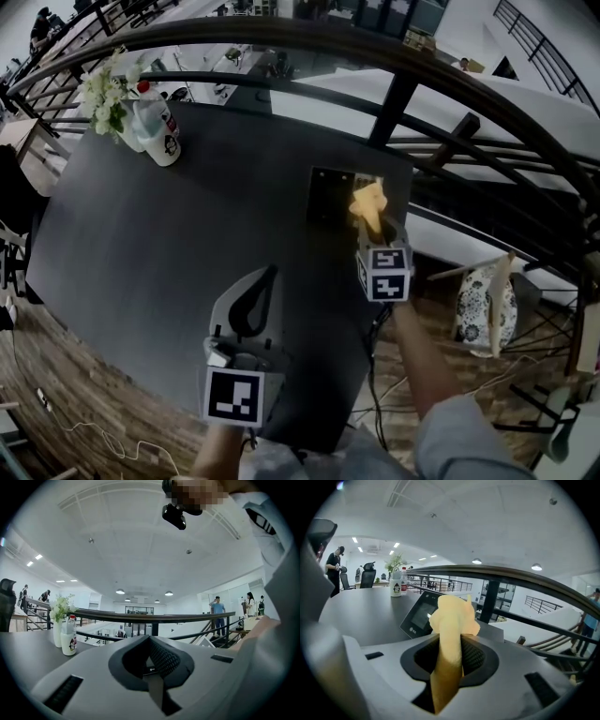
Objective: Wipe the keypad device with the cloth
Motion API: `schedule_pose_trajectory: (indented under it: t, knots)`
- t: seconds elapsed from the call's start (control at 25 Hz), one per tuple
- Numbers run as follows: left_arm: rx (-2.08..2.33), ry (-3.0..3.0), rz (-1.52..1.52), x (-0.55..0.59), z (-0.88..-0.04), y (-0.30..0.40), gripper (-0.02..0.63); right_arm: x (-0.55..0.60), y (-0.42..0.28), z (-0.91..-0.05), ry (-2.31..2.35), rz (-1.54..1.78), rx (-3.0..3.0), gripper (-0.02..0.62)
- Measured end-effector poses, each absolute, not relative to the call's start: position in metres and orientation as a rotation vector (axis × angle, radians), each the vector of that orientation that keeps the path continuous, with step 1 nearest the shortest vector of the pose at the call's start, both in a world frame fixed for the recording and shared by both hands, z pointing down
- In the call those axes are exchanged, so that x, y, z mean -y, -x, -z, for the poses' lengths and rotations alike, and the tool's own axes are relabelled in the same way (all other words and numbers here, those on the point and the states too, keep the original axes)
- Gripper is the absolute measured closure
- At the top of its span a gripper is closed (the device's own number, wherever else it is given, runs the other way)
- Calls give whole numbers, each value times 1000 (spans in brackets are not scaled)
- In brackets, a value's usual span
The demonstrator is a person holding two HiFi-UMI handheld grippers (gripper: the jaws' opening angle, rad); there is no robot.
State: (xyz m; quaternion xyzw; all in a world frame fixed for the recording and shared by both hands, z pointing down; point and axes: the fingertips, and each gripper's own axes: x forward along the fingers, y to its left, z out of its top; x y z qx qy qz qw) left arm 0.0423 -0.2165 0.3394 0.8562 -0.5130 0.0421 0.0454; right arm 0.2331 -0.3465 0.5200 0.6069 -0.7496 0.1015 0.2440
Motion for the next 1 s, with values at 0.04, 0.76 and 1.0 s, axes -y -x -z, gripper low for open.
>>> schedule_pose_trajectory:
  t: [0.04,0.76,1.0]
  knots:
    - [1566,-2617,-127,217,-339,-44,600,346,-238,-521,-1669,-290,2040,492]
    - [1597,-2607,-82,216,-330,-38,600,369,-241,-463,-1606,-124,2091,492]
    - [1612,-2597,-81,217,-329,-33,600,392,-194,-449,-1442,-42,2150,492]
